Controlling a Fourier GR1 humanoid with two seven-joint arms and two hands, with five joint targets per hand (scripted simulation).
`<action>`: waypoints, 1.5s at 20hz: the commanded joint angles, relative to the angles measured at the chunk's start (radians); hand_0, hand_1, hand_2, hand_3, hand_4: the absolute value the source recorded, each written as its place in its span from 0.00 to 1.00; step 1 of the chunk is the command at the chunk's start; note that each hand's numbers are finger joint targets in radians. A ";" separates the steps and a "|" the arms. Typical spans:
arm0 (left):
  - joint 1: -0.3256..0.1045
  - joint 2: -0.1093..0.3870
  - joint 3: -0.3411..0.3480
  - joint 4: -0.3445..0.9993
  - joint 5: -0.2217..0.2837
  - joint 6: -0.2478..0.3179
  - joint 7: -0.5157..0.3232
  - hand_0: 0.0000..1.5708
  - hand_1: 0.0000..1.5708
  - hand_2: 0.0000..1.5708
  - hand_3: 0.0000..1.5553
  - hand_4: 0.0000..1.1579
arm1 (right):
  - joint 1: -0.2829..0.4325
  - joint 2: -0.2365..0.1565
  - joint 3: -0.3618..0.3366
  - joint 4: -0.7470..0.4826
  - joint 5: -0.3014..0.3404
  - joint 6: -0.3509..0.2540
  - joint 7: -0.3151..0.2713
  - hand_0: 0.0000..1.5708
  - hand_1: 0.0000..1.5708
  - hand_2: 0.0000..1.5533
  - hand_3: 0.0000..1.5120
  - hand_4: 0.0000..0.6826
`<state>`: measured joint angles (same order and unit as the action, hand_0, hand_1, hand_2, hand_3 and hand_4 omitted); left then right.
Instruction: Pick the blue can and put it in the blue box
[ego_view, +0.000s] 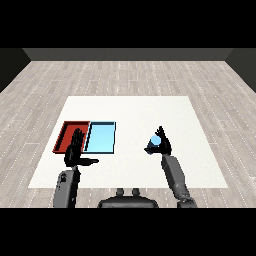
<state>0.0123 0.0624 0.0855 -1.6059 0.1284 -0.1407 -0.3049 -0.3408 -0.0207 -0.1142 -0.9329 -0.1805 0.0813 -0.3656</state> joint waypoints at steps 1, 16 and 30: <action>0.036 -0.018 -0.027 -0.096 -0.008 0.027 0.060 0.00 0.00 0.00 0.00 0.00 | 0.005 0.020 0.027 0.074 0.000 -0.005 -0.087 0.00 0.00 0.00 0.00 0.00; -0.030 0.006 0.005 0.006 0.008 -0.007 0.008 0.00 0.00 0.00 0.00 0.00 | -0.097 -0.019 0.049 -0.006 0.038 -0.213 0.085 0.98 0.98 0.96 0.96 0.87; -0.041 -0.026 -0.060 0.033 -0.014 -0.019 0.035 0.00 0.00 0.00 0.00 0.00 | -0.060 0.020 0.370 -0.283 0.055 -0.393 0.094 0.90 0.90 0.93 0.95 0.92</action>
<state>0.0007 0.0445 0.0376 -1.6033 0.0914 -0.1363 -0.2916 -0.4047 -0.0123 0.1056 -1.1945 -0.0957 -0.2039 -0.2308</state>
